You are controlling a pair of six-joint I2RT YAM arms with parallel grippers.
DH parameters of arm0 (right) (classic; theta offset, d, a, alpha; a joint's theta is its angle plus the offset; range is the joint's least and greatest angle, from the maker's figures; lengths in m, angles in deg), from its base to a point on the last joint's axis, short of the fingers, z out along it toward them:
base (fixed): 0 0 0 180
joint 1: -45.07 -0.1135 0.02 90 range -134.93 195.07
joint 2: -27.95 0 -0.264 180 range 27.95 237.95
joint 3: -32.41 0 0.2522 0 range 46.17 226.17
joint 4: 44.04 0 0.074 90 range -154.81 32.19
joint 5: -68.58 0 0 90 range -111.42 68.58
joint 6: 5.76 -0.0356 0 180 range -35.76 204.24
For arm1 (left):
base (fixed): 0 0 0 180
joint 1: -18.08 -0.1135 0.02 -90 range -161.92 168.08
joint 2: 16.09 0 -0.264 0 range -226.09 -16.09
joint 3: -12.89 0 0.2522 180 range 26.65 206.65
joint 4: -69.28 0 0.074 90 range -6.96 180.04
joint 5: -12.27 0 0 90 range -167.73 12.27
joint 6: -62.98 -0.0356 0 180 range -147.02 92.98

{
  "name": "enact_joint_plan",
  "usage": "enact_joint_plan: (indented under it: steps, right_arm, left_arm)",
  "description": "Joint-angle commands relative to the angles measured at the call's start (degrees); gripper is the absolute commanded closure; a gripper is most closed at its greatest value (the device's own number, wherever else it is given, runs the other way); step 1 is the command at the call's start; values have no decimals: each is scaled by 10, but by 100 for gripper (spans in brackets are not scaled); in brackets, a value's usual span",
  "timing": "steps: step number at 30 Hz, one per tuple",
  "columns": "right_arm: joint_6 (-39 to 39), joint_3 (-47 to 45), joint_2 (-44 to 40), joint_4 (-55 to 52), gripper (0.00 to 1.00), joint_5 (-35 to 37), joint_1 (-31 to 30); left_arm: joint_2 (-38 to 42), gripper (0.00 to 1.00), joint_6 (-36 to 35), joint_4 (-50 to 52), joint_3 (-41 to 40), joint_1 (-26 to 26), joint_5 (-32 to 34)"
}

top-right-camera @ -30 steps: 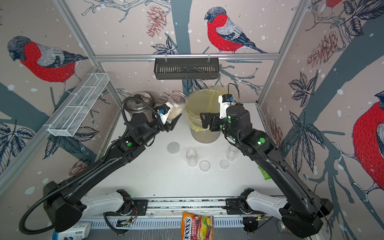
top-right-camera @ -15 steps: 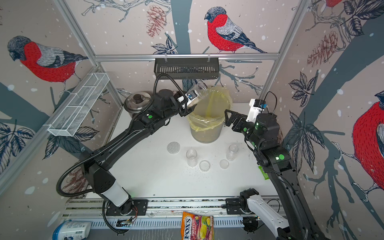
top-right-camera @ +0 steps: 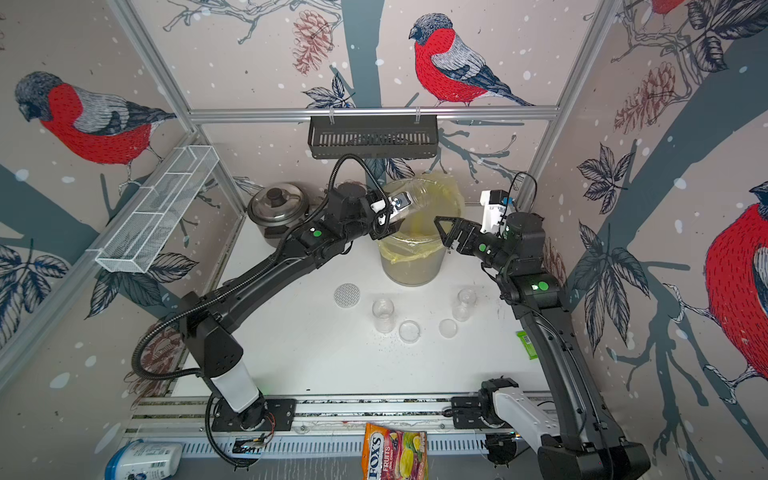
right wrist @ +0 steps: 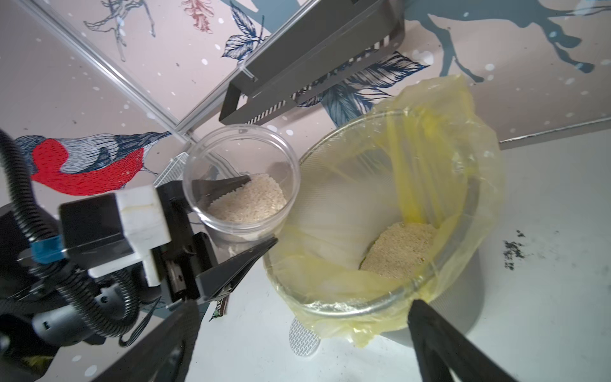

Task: Empty moldy rice from jars
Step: Pour the moldy rice from the jar into the trash bin.

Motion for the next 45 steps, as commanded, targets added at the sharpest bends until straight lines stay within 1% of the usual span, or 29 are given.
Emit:
enact_joint_plan:
  steps: [1,5,9,11,17,20,22,25,27,28,30,33,37,38,41,43,45]
  right_arm:
    - [-12,-1,4,43,1,-33,0]
    - [-15,2,10,40,1,-30,1]
    - [-8,1,6,31,1,-8,6]
    - [-8,-3,2,30,1,-3,16]
    - [-15,-32,-23,33,0,5,52]
    - [-17,-48,-44,30,0,9,79]
    - [-24,-59,-54,30,0,1,97]
    - [-31,-70,-65,27,0,-15,118]
    - [-31,-76,-70,25,0,-24,128]
    - [-32,-78,-71,22,0,-28,135]
    - [-34,-81,-72,21,0,-40,147]
    - [-39,-86,-72,20,0,-56,167]
    - [-41,-88,-71,18,0,-78,189]
    - [-41,-88,-72,17,0,-79,190]
    - [-47,-92,-74,23,0,-83,191]
    - [-53,-96,-75,28,0,-87,191]
    - [-58,-96,-75,28,0,-90,192]
  left_arm:
    - [6,71,2,-54,-6,1,-4]
    - [0,72,-12,-46,7,1,-1]
    - [-13,73,-56,-21,32,1,44]
    - [-27,73,-91,4,58,1,82]
    - [-81,73,-226,60,136,12,198]
    - [-116,75,-302,65,163,23,251]
    - [-148,76,-354,67,194,30,294]
    - [-193,77,-403,90,251,33,334]
    - [-211,78,-440,87,262,35,374]
    - [-211,79,-462,70,252,35,388]
    - [-201,78,-491,43,224,35,392]
    - [-194,78,-515,27,209,39,400]
    - [-163,76,-609,-83,109,45,408]
    - [-163,76,-624,-98,102,45,408]
    - [-178,76,-654,-119,121,50,414]
    - [-178,76,-702,-160,109,52,411]
    - [-171,75,-758,-219,80,52,400]
